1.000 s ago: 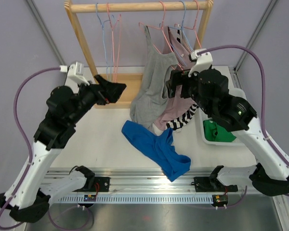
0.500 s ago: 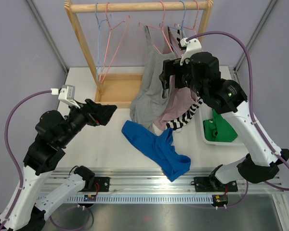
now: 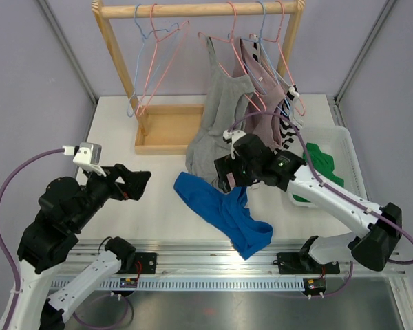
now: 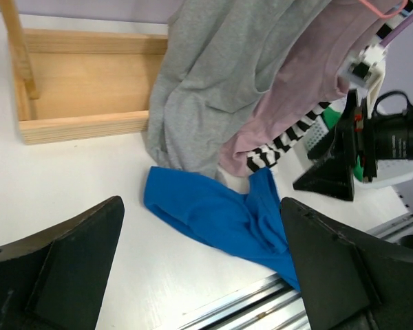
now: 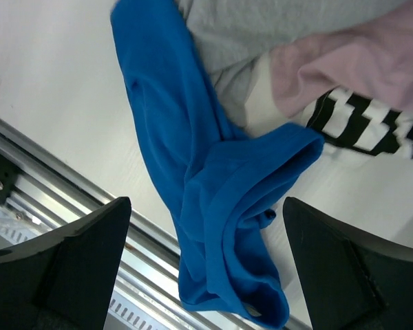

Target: Remove the tank top from the hanger

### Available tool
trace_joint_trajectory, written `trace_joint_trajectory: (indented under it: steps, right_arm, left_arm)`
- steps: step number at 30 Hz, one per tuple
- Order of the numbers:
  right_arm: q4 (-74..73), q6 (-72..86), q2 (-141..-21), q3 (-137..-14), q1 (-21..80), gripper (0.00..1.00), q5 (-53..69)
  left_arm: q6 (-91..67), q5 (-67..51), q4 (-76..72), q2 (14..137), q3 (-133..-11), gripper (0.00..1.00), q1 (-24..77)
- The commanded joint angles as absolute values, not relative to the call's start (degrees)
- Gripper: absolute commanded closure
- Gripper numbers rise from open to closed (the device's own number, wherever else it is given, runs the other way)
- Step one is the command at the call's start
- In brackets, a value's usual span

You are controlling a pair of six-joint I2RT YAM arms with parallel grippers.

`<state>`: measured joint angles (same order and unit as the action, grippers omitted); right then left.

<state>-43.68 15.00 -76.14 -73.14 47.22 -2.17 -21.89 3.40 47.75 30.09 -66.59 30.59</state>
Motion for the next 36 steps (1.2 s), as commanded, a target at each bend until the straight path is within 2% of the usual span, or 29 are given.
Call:
trace_joint_trajectory:
  steps: [1, 8, 15, 17, 19, 20, 22, 27, 31, 36]
  right_arm:
    - [-37.4, 18.2, -77.2, -67.3, 48.9, 0.00, -0.3]
    - [-30.7, 22.7, -85.9, -58.9, 53.6, 0.05, -1.6]
    - [-28.7, 24.5, -96.2, -59.1, 57.6, 0.16, -4.7]
    - [-29.3, 24.3, -100.0, -60.8, 59.0, 0.37, -6.1]
    - [-30.6, 23.8, -101.6, -62.1, 60.4, 0.66, -7.6]
    - [-31.3, 23.9, -101.3, -63.0, 60.7, 0.89, -8.2]
    - [-32.1, 24.2, -98.4, -63.6, 60.9, 1.00, -9.3]
    - [-40.8, 24.8, -88.3, -67.9, 61.0, 1.00, -16.2]
    - [-51.7, 28.1, -78.4, -73.4, 60.6, 1.00, -30.3]
    - [-64.6, 34.1, -70.0, -80.3, 59.2, 1.00, -40.2]
  left_arm:
    - [-18.5, 7.3, 47.7, 28.9, -64.0, 0.01, 30.8]
    - [-18.3, 10.5, 43.5, 25.9, -57.4, 0.01, 30.8]
    - [-17.8, 11.9, 42.2, 26.1, -53.2, 0.01, 30.8]
    - [-17.7, 12.3, 41.9, 26.3, -52.1, 0.01, 30.8]
    - [-17.6, 12.7, 41.6, 26.1, -51.2, 0.01, 30.8]
    - [-17.4, 12.7, 41.7, 26.3, -51.1, 0.01, 30.8]
    - [-17.2, 13.0, 41.8, 26.3, -51.1, 0.01, 30.8]
    - [-17.2, 13.9, 41.6, 25.1, -50.8, 0.01, 30.8]
    - [-17.5, 14.1, 41.1, 24.3, -50.6, 0.01, 30.8]
    - [-17.8, 14.2, 40.9, 24.2, -50.9, 0.01, 30.8]
